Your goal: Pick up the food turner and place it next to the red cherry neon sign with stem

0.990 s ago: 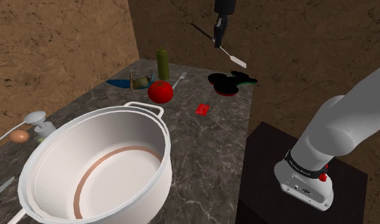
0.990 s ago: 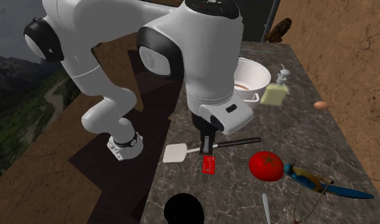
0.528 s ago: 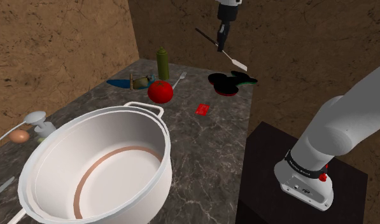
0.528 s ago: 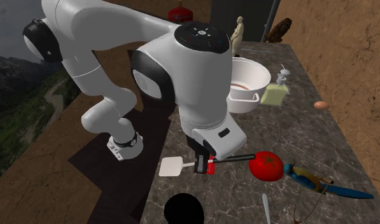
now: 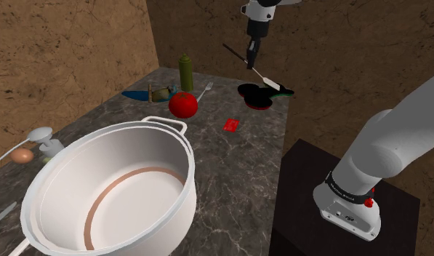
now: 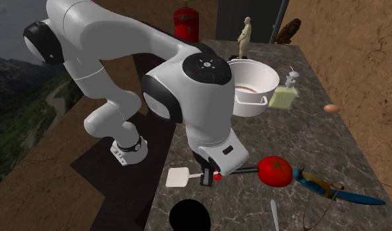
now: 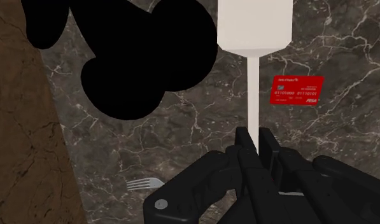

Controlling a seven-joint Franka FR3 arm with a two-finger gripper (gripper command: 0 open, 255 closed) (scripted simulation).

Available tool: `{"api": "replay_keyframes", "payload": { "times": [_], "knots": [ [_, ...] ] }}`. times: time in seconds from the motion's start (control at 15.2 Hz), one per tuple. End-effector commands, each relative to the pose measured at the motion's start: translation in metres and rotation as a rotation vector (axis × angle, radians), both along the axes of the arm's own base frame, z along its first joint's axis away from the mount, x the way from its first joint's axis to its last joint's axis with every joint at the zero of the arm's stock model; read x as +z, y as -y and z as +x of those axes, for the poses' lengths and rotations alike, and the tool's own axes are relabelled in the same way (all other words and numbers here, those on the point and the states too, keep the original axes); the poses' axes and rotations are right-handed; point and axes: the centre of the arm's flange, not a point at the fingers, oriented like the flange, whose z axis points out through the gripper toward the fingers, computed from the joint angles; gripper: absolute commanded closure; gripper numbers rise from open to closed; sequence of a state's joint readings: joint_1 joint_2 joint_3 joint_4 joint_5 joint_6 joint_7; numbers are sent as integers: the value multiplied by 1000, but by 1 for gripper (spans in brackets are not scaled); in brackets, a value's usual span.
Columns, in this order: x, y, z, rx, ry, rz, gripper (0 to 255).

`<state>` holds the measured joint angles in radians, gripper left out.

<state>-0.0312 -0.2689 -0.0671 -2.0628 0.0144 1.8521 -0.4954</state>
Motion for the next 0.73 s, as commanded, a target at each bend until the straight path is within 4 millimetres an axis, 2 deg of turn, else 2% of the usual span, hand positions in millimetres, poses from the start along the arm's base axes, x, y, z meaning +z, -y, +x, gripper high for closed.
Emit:
{"api": "replay_keyframes", "payload": {
  "times": [0.0, 0.66],
  "knots": [
    [-11, 1, 0, 0, 1, 0, 255],
    [-63, 1, 0, 0, 1, 0, 255]
  ]
}}
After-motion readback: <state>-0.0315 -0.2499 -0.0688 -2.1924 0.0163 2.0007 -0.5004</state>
